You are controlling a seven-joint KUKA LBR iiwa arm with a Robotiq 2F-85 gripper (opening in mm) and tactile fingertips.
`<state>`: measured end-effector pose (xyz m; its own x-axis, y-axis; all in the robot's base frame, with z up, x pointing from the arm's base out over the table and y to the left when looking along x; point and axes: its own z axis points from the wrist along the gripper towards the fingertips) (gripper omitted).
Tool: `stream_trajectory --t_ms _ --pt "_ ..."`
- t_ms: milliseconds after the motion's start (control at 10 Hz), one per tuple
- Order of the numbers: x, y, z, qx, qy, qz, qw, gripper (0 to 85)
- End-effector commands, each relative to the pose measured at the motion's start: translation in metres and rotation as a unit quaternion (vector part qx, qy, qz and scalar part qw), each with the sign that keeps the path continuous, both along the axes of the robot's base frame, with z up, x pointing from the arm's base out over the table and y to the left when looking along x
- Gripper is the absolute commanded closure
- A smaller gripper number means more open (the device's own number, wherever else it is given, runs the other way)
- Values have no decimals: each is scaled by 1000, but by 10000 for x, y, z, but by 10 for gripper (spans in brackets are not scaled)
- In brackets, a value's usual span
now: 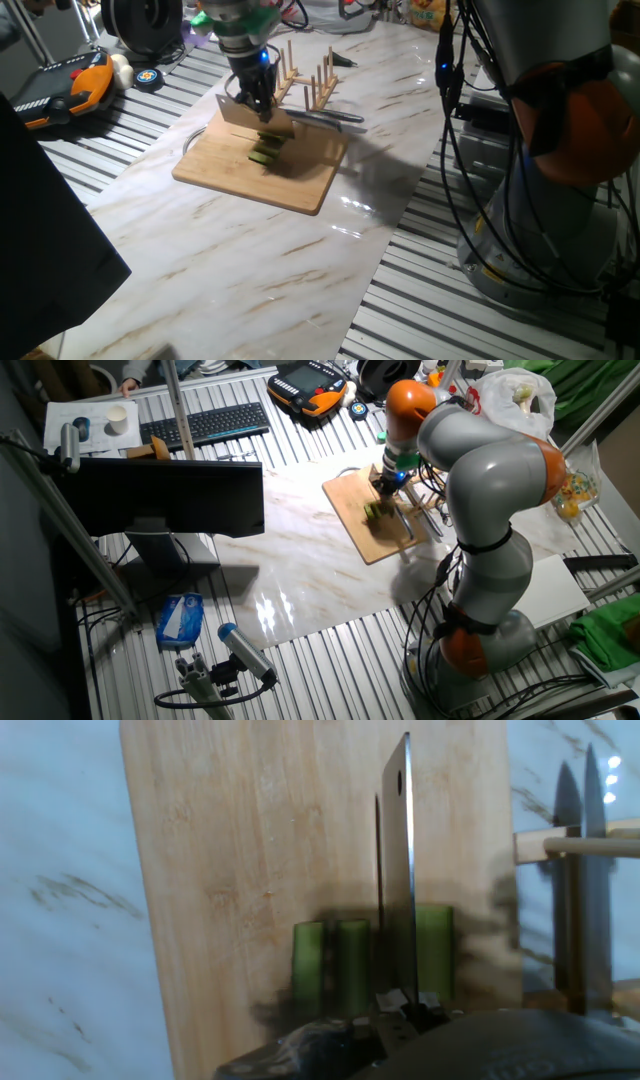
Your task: Cut the cucumber into segments
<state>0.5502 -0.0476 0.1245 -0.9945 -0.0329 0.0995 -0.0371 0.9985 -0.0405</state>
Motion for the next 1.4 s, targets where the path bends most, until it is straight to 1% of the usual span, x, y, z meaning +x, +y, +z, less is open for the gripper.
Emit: stream_trajectory --t_ms 0,200,400,700,800,900,1300 --pt "-6 -43 -8 -1 1 4 1000 843" --pt "-59 -157 -87 1 -7 10 1000 843" --pt "-107 -249 -135 6 -13 14 1000 843" --pt "-108 -255 -135 15 -14 12 1000 843" --pt "-109 -253 -136 22 -12 9 1000 843" --pt "-108 -252 -139 25 -11 9 1000 843" --pt "-110 -249 -149 19 -11 8 1000 843"
